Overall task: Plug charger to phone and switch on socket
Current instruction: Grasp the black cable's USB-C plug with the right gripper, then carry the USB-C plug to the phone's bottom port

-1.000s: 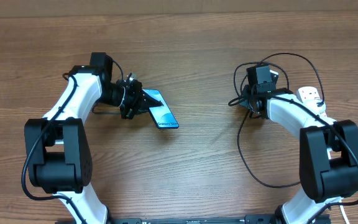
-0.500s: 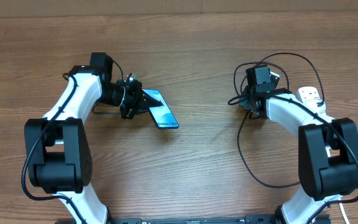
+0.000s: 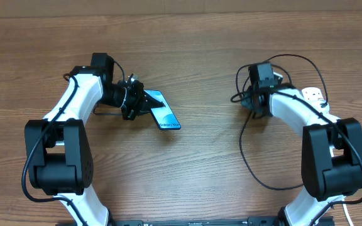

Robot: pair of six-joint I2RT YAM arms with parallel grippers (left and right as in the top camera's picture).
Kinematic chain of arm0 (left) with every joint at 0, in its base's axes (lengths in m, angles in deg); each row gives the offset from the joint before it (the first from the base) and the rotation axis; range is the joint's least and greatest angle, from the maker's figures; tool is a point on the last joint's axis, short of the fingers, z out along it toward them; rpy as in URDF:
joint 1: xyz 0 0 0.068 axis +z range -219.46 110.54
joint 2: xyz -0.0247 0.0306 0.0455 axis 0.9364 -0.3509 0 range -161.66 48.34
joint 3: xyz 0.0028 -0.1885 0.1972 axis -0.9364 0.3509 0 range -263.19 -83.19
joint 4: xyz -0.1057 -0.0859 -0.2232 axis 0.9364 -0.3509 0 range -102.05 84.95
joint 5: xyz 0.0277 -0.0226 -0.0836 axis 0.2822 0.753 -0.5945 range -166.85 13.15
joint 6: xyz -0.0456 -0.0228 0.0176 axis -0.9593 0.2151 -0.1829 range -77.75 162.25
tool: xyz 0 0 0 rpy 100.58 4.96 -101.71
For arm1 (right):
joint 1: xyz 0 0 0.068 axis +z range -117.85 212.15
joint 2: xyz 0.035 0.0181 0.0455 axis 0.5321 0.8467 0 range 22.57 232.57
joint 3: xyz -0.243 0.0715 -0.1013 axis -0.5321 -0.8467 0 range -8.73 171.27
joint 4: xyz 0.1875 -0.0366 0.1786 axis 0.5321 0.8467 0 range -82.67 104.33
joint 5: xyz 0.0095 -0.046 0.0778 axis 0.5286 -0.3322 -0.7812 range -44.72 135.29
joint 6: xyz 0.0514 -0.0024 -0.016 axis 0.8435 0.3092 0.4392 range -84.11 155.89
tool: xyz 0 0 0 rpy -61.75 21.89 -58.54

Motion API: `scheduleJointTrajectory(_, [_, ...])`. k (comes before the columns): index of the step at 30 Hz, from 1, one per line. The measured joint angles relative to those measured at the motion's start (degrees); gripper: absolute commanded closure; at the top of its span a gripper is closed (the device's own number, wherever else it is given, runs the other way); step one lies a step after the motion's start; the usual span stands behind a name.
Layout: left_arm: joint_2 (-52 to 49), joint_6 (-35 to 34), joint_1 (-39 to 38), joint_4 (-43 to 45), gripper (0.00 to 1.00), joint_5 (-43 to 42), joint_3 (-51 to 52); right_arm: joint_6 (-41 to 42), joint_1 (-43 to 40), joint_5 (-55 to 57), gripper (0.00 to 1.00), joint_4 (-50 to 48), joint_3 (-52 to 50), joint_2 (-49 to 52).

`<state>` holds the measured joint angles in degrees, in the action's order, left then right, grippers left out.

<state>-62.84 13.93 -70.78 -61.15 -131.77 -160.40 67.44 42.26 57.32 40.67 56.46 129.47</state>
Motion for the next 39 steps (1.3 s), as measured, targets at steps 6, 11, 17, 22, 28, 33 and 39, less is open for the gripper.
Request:
scheduleJointTrajectory(6, [0.0,0.0,0.0,0.4,0.96,0.1,0.0,-1.3,0.0,-3.8,0.96,12.3,12.9,-1.4])
scheduleJointTrajectory(11, [0.0,0.0,0.0,3.0,0.96,0.0,0.0,-5.8,0.0,-12.0,0.96,17.4,18.3,-7.8])
scheduleJointTrajectory(17, [0.0,1.5,0.7,9.4,0.96,-6.2,0.0,-12.7,0.2,-26.5,0.96,32.2,19.3,-15.8])
scheduleJointTrajectory(22, [0.0,2.6,3.2,20.7,0.96,-18.4,0.0,-21.3,4.8,-36.6,0.96,44.5,18.4,-16.6])
scheduleJointTrajectory(28, [0.0,2.8,5.4,26.7,0.96,-28.4,0.0,-25.3,16.5,-41.4,0.96,42.9,13.8,-16.5])
scheduleJointTrajectory(33, [0.0,3.5,5.2,26.9,0.96,-30.6,0.0,-25.5,24.2,-42.7,0.96,34.8,12.4,-16.4])
scheduleJointTrajectory(39, [0.0,4.8,3.7,26.9,0.96,-30.4,0.0,-23.3,28.0,-39.7,0.96,27.6,12.4,-16.4])
